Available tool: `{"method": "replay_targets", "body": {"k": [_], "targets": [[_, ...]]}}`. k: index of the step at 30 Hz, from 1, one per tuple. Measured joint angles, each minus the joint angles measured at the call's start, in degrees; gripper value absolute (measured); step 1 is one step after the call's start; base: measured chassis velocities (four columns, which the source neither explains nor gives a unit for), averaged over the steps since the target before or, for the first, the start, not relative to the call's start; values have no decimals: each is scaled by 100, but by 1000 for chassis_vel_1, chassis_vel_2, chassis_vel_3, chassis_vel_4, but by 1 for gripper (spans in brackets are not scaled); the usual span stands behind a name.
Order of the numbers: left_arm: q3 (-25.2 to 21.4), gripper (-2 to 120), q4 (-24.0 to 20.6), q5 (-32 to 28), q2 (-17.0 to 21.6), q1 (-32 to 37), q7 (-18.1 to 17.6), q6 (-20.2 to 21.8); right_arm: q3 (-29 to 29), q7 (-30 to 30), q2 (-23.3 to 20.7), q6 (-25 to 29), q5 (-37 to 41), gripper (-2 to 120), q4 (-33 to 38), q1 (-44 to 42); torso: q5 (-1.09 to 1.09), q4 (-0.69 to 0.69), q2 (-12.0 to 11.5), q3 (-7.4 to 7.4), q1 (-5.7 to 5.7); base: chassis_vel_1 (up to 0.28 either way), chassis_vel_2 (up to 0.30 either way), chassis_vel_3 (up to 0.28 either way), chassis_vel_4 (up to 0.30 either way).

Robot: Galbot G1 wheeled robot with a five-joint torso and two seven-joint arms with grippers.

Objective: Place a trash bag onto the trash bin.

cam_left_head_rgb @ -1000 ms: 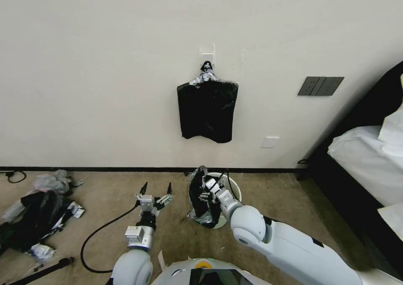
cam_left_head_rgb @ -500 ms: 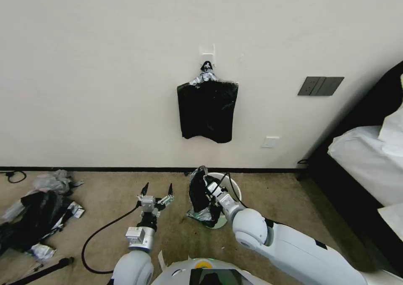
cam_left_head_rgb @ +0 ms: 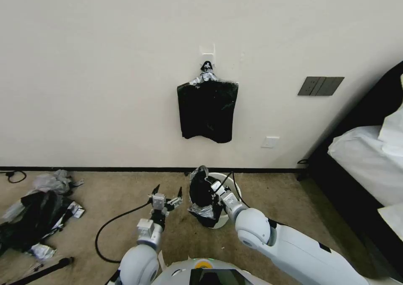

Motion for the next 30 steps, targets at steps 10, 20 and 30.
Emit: {"method": "replay_targets", "body": {"k": [10,20,30], "targets": [[930,100,476,-1281,185,-1673,-698,1542,147,-93,24,5,-160,0,17,-116,1,-2,0,0,0,0,0,0,0],[1444,100,927,-2444,29,-2507,-1458,2523,191,-121,55,9,-190,0,16,-142,1,0,0,0,0,0,0,0,0],[1791,100,1558,-3458,-449,-3309,-2484,3062,232,-133,39,10,-192,0,32,-188,1,0,0,0,0,0,0,0,0]]}}
